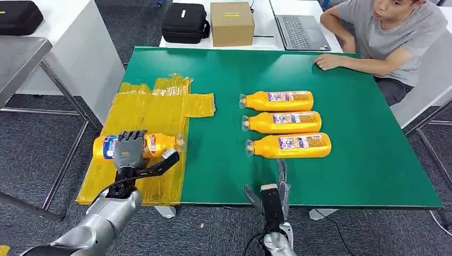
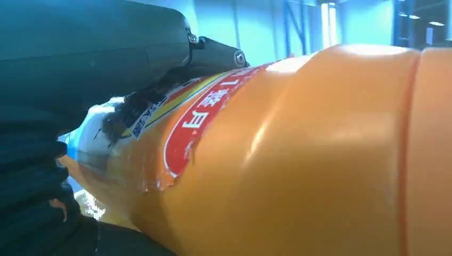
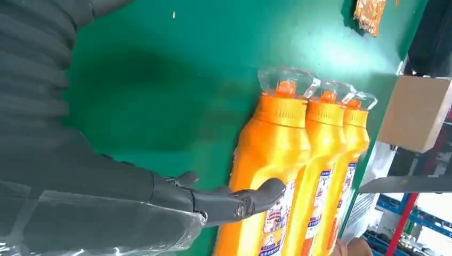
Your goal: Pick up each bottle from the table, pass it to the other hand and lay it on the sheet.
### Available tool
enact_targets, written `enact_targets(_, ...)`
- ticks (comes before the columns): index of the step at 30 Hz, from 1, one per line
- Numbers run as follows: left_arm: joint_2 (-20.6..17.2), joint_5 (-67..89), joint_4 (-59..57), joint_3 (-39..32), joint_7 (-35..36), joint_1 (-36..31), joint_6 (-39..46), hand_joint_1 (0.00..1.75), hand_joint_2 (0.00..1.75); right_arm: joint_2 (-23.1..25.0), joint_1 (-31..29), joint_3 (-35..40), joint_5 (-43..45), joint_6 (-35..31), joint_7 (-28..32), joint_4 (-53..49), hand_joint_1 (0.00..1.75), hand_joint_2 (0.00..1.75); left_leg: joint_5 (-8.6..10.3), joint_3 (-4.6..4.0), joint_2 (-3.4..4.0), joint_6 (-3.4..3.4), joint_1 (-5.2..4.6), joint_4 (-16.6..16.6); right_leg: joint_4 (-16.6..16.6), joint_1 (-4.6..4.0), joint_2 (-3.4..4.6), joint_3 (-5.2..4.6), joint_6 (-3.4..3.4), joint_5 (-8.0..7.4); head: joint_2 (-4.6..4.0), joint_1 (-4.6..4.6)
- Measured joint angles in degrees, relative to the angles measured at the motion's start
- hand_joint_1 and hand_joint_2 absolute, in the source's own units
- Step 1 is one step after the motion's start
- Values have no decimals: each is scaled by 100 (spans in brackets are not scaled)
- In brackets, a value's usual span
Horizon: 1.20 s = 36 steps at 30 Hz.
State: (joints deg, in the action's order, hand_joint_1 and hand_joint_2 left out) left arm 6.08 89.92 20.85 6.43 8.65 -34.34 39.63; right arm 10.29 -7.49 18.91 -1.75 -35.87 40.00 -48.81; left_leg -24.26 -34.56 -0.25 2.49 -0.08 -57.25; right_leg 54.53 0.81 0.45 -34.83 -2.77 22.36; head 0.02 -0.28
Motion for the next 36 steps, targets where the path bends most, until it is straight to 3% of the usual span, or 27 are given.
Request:
enact_targets(14, 37, 2, -210, 328, -208, -3, -15, 175, 175, 2, 2, 2, 13, 2, 0, 0, 0, 175, 0, 1, -1, 0, 0, 0, 0, 0, -1, 0, 0, 0, 0, -2)
enact_targets(21, 155, -350, -238, 354, -813, 21, -96, 175, 175, 2, 12, 4, 11, -22, 0, -2, 0, 175, 0, 1, -3, 0, 0, 0, 0, 0, -3, 1, 0, 0, 0, -2)
enact_targets(26, 225, -369, -251, 354, -876, 28, -105, 175, 175, 0, 16, 4, 11, -28, 0, -2, 0, 175, 0, 1, -3, 0, 0, 0, 0, 0, -3, 1, 0, 0, 0, -2)
enact_targets(28, 245, -367, -256, 354, -879, 30, -124, 161, 175, 0, 16, 4, 11, -28, 0, -2, 0, 175, 1, 1, -3, 0, 0, 0, 0, 0, -3, 1, 0, 0, 0, -2)
enact_targets(31, 273, -358, -258, 354, -881, 30, -170, 161, 175, 0, 16, 2, -2, -48, 0, -2, 0, 175, 1, 2, -3, -1, 0, 0, 1, 0, -3, 1, 0, 0, 0, -2)
enact_targets(32, 288, -358, -258, 354, -881, 30, -175, 154, 175, -2, 16, 2, -2, -57, 0, -2, 0, 175, 1, 2, -3, -1, 0, 0, 1, 0, -3, 1, 0, 0, 0, -2)
enact_targets(34, 306, -358, -260, 354, -881, 30, -181, 72, 175, -2, 15, 2, -4, -61, 0, -2, 0, 175, 1, 2, -3, -1, 0, 0, 1, 0, -3, 2, 0, 0, 0, -2)
enact_targets(35, 315, -358, -260, 354, -881, 30, -184, 47, 175, -2, 15, 2, -4, -61, 0, -2, 0, 175, 1, 2, -3, -1, 0, 0, 1, 0, -3, 1, 0, 0, 0, -2)
enact_targets(36, 321, -352, -260, 354, -868, 29, -190, 47, 175, -2, 15, 0, -4, -61, 0, -2, 0, 175, 1, 2, -3, -1, 0, 0, 1, 0, -3, 1, 0, 0, 0, -2)
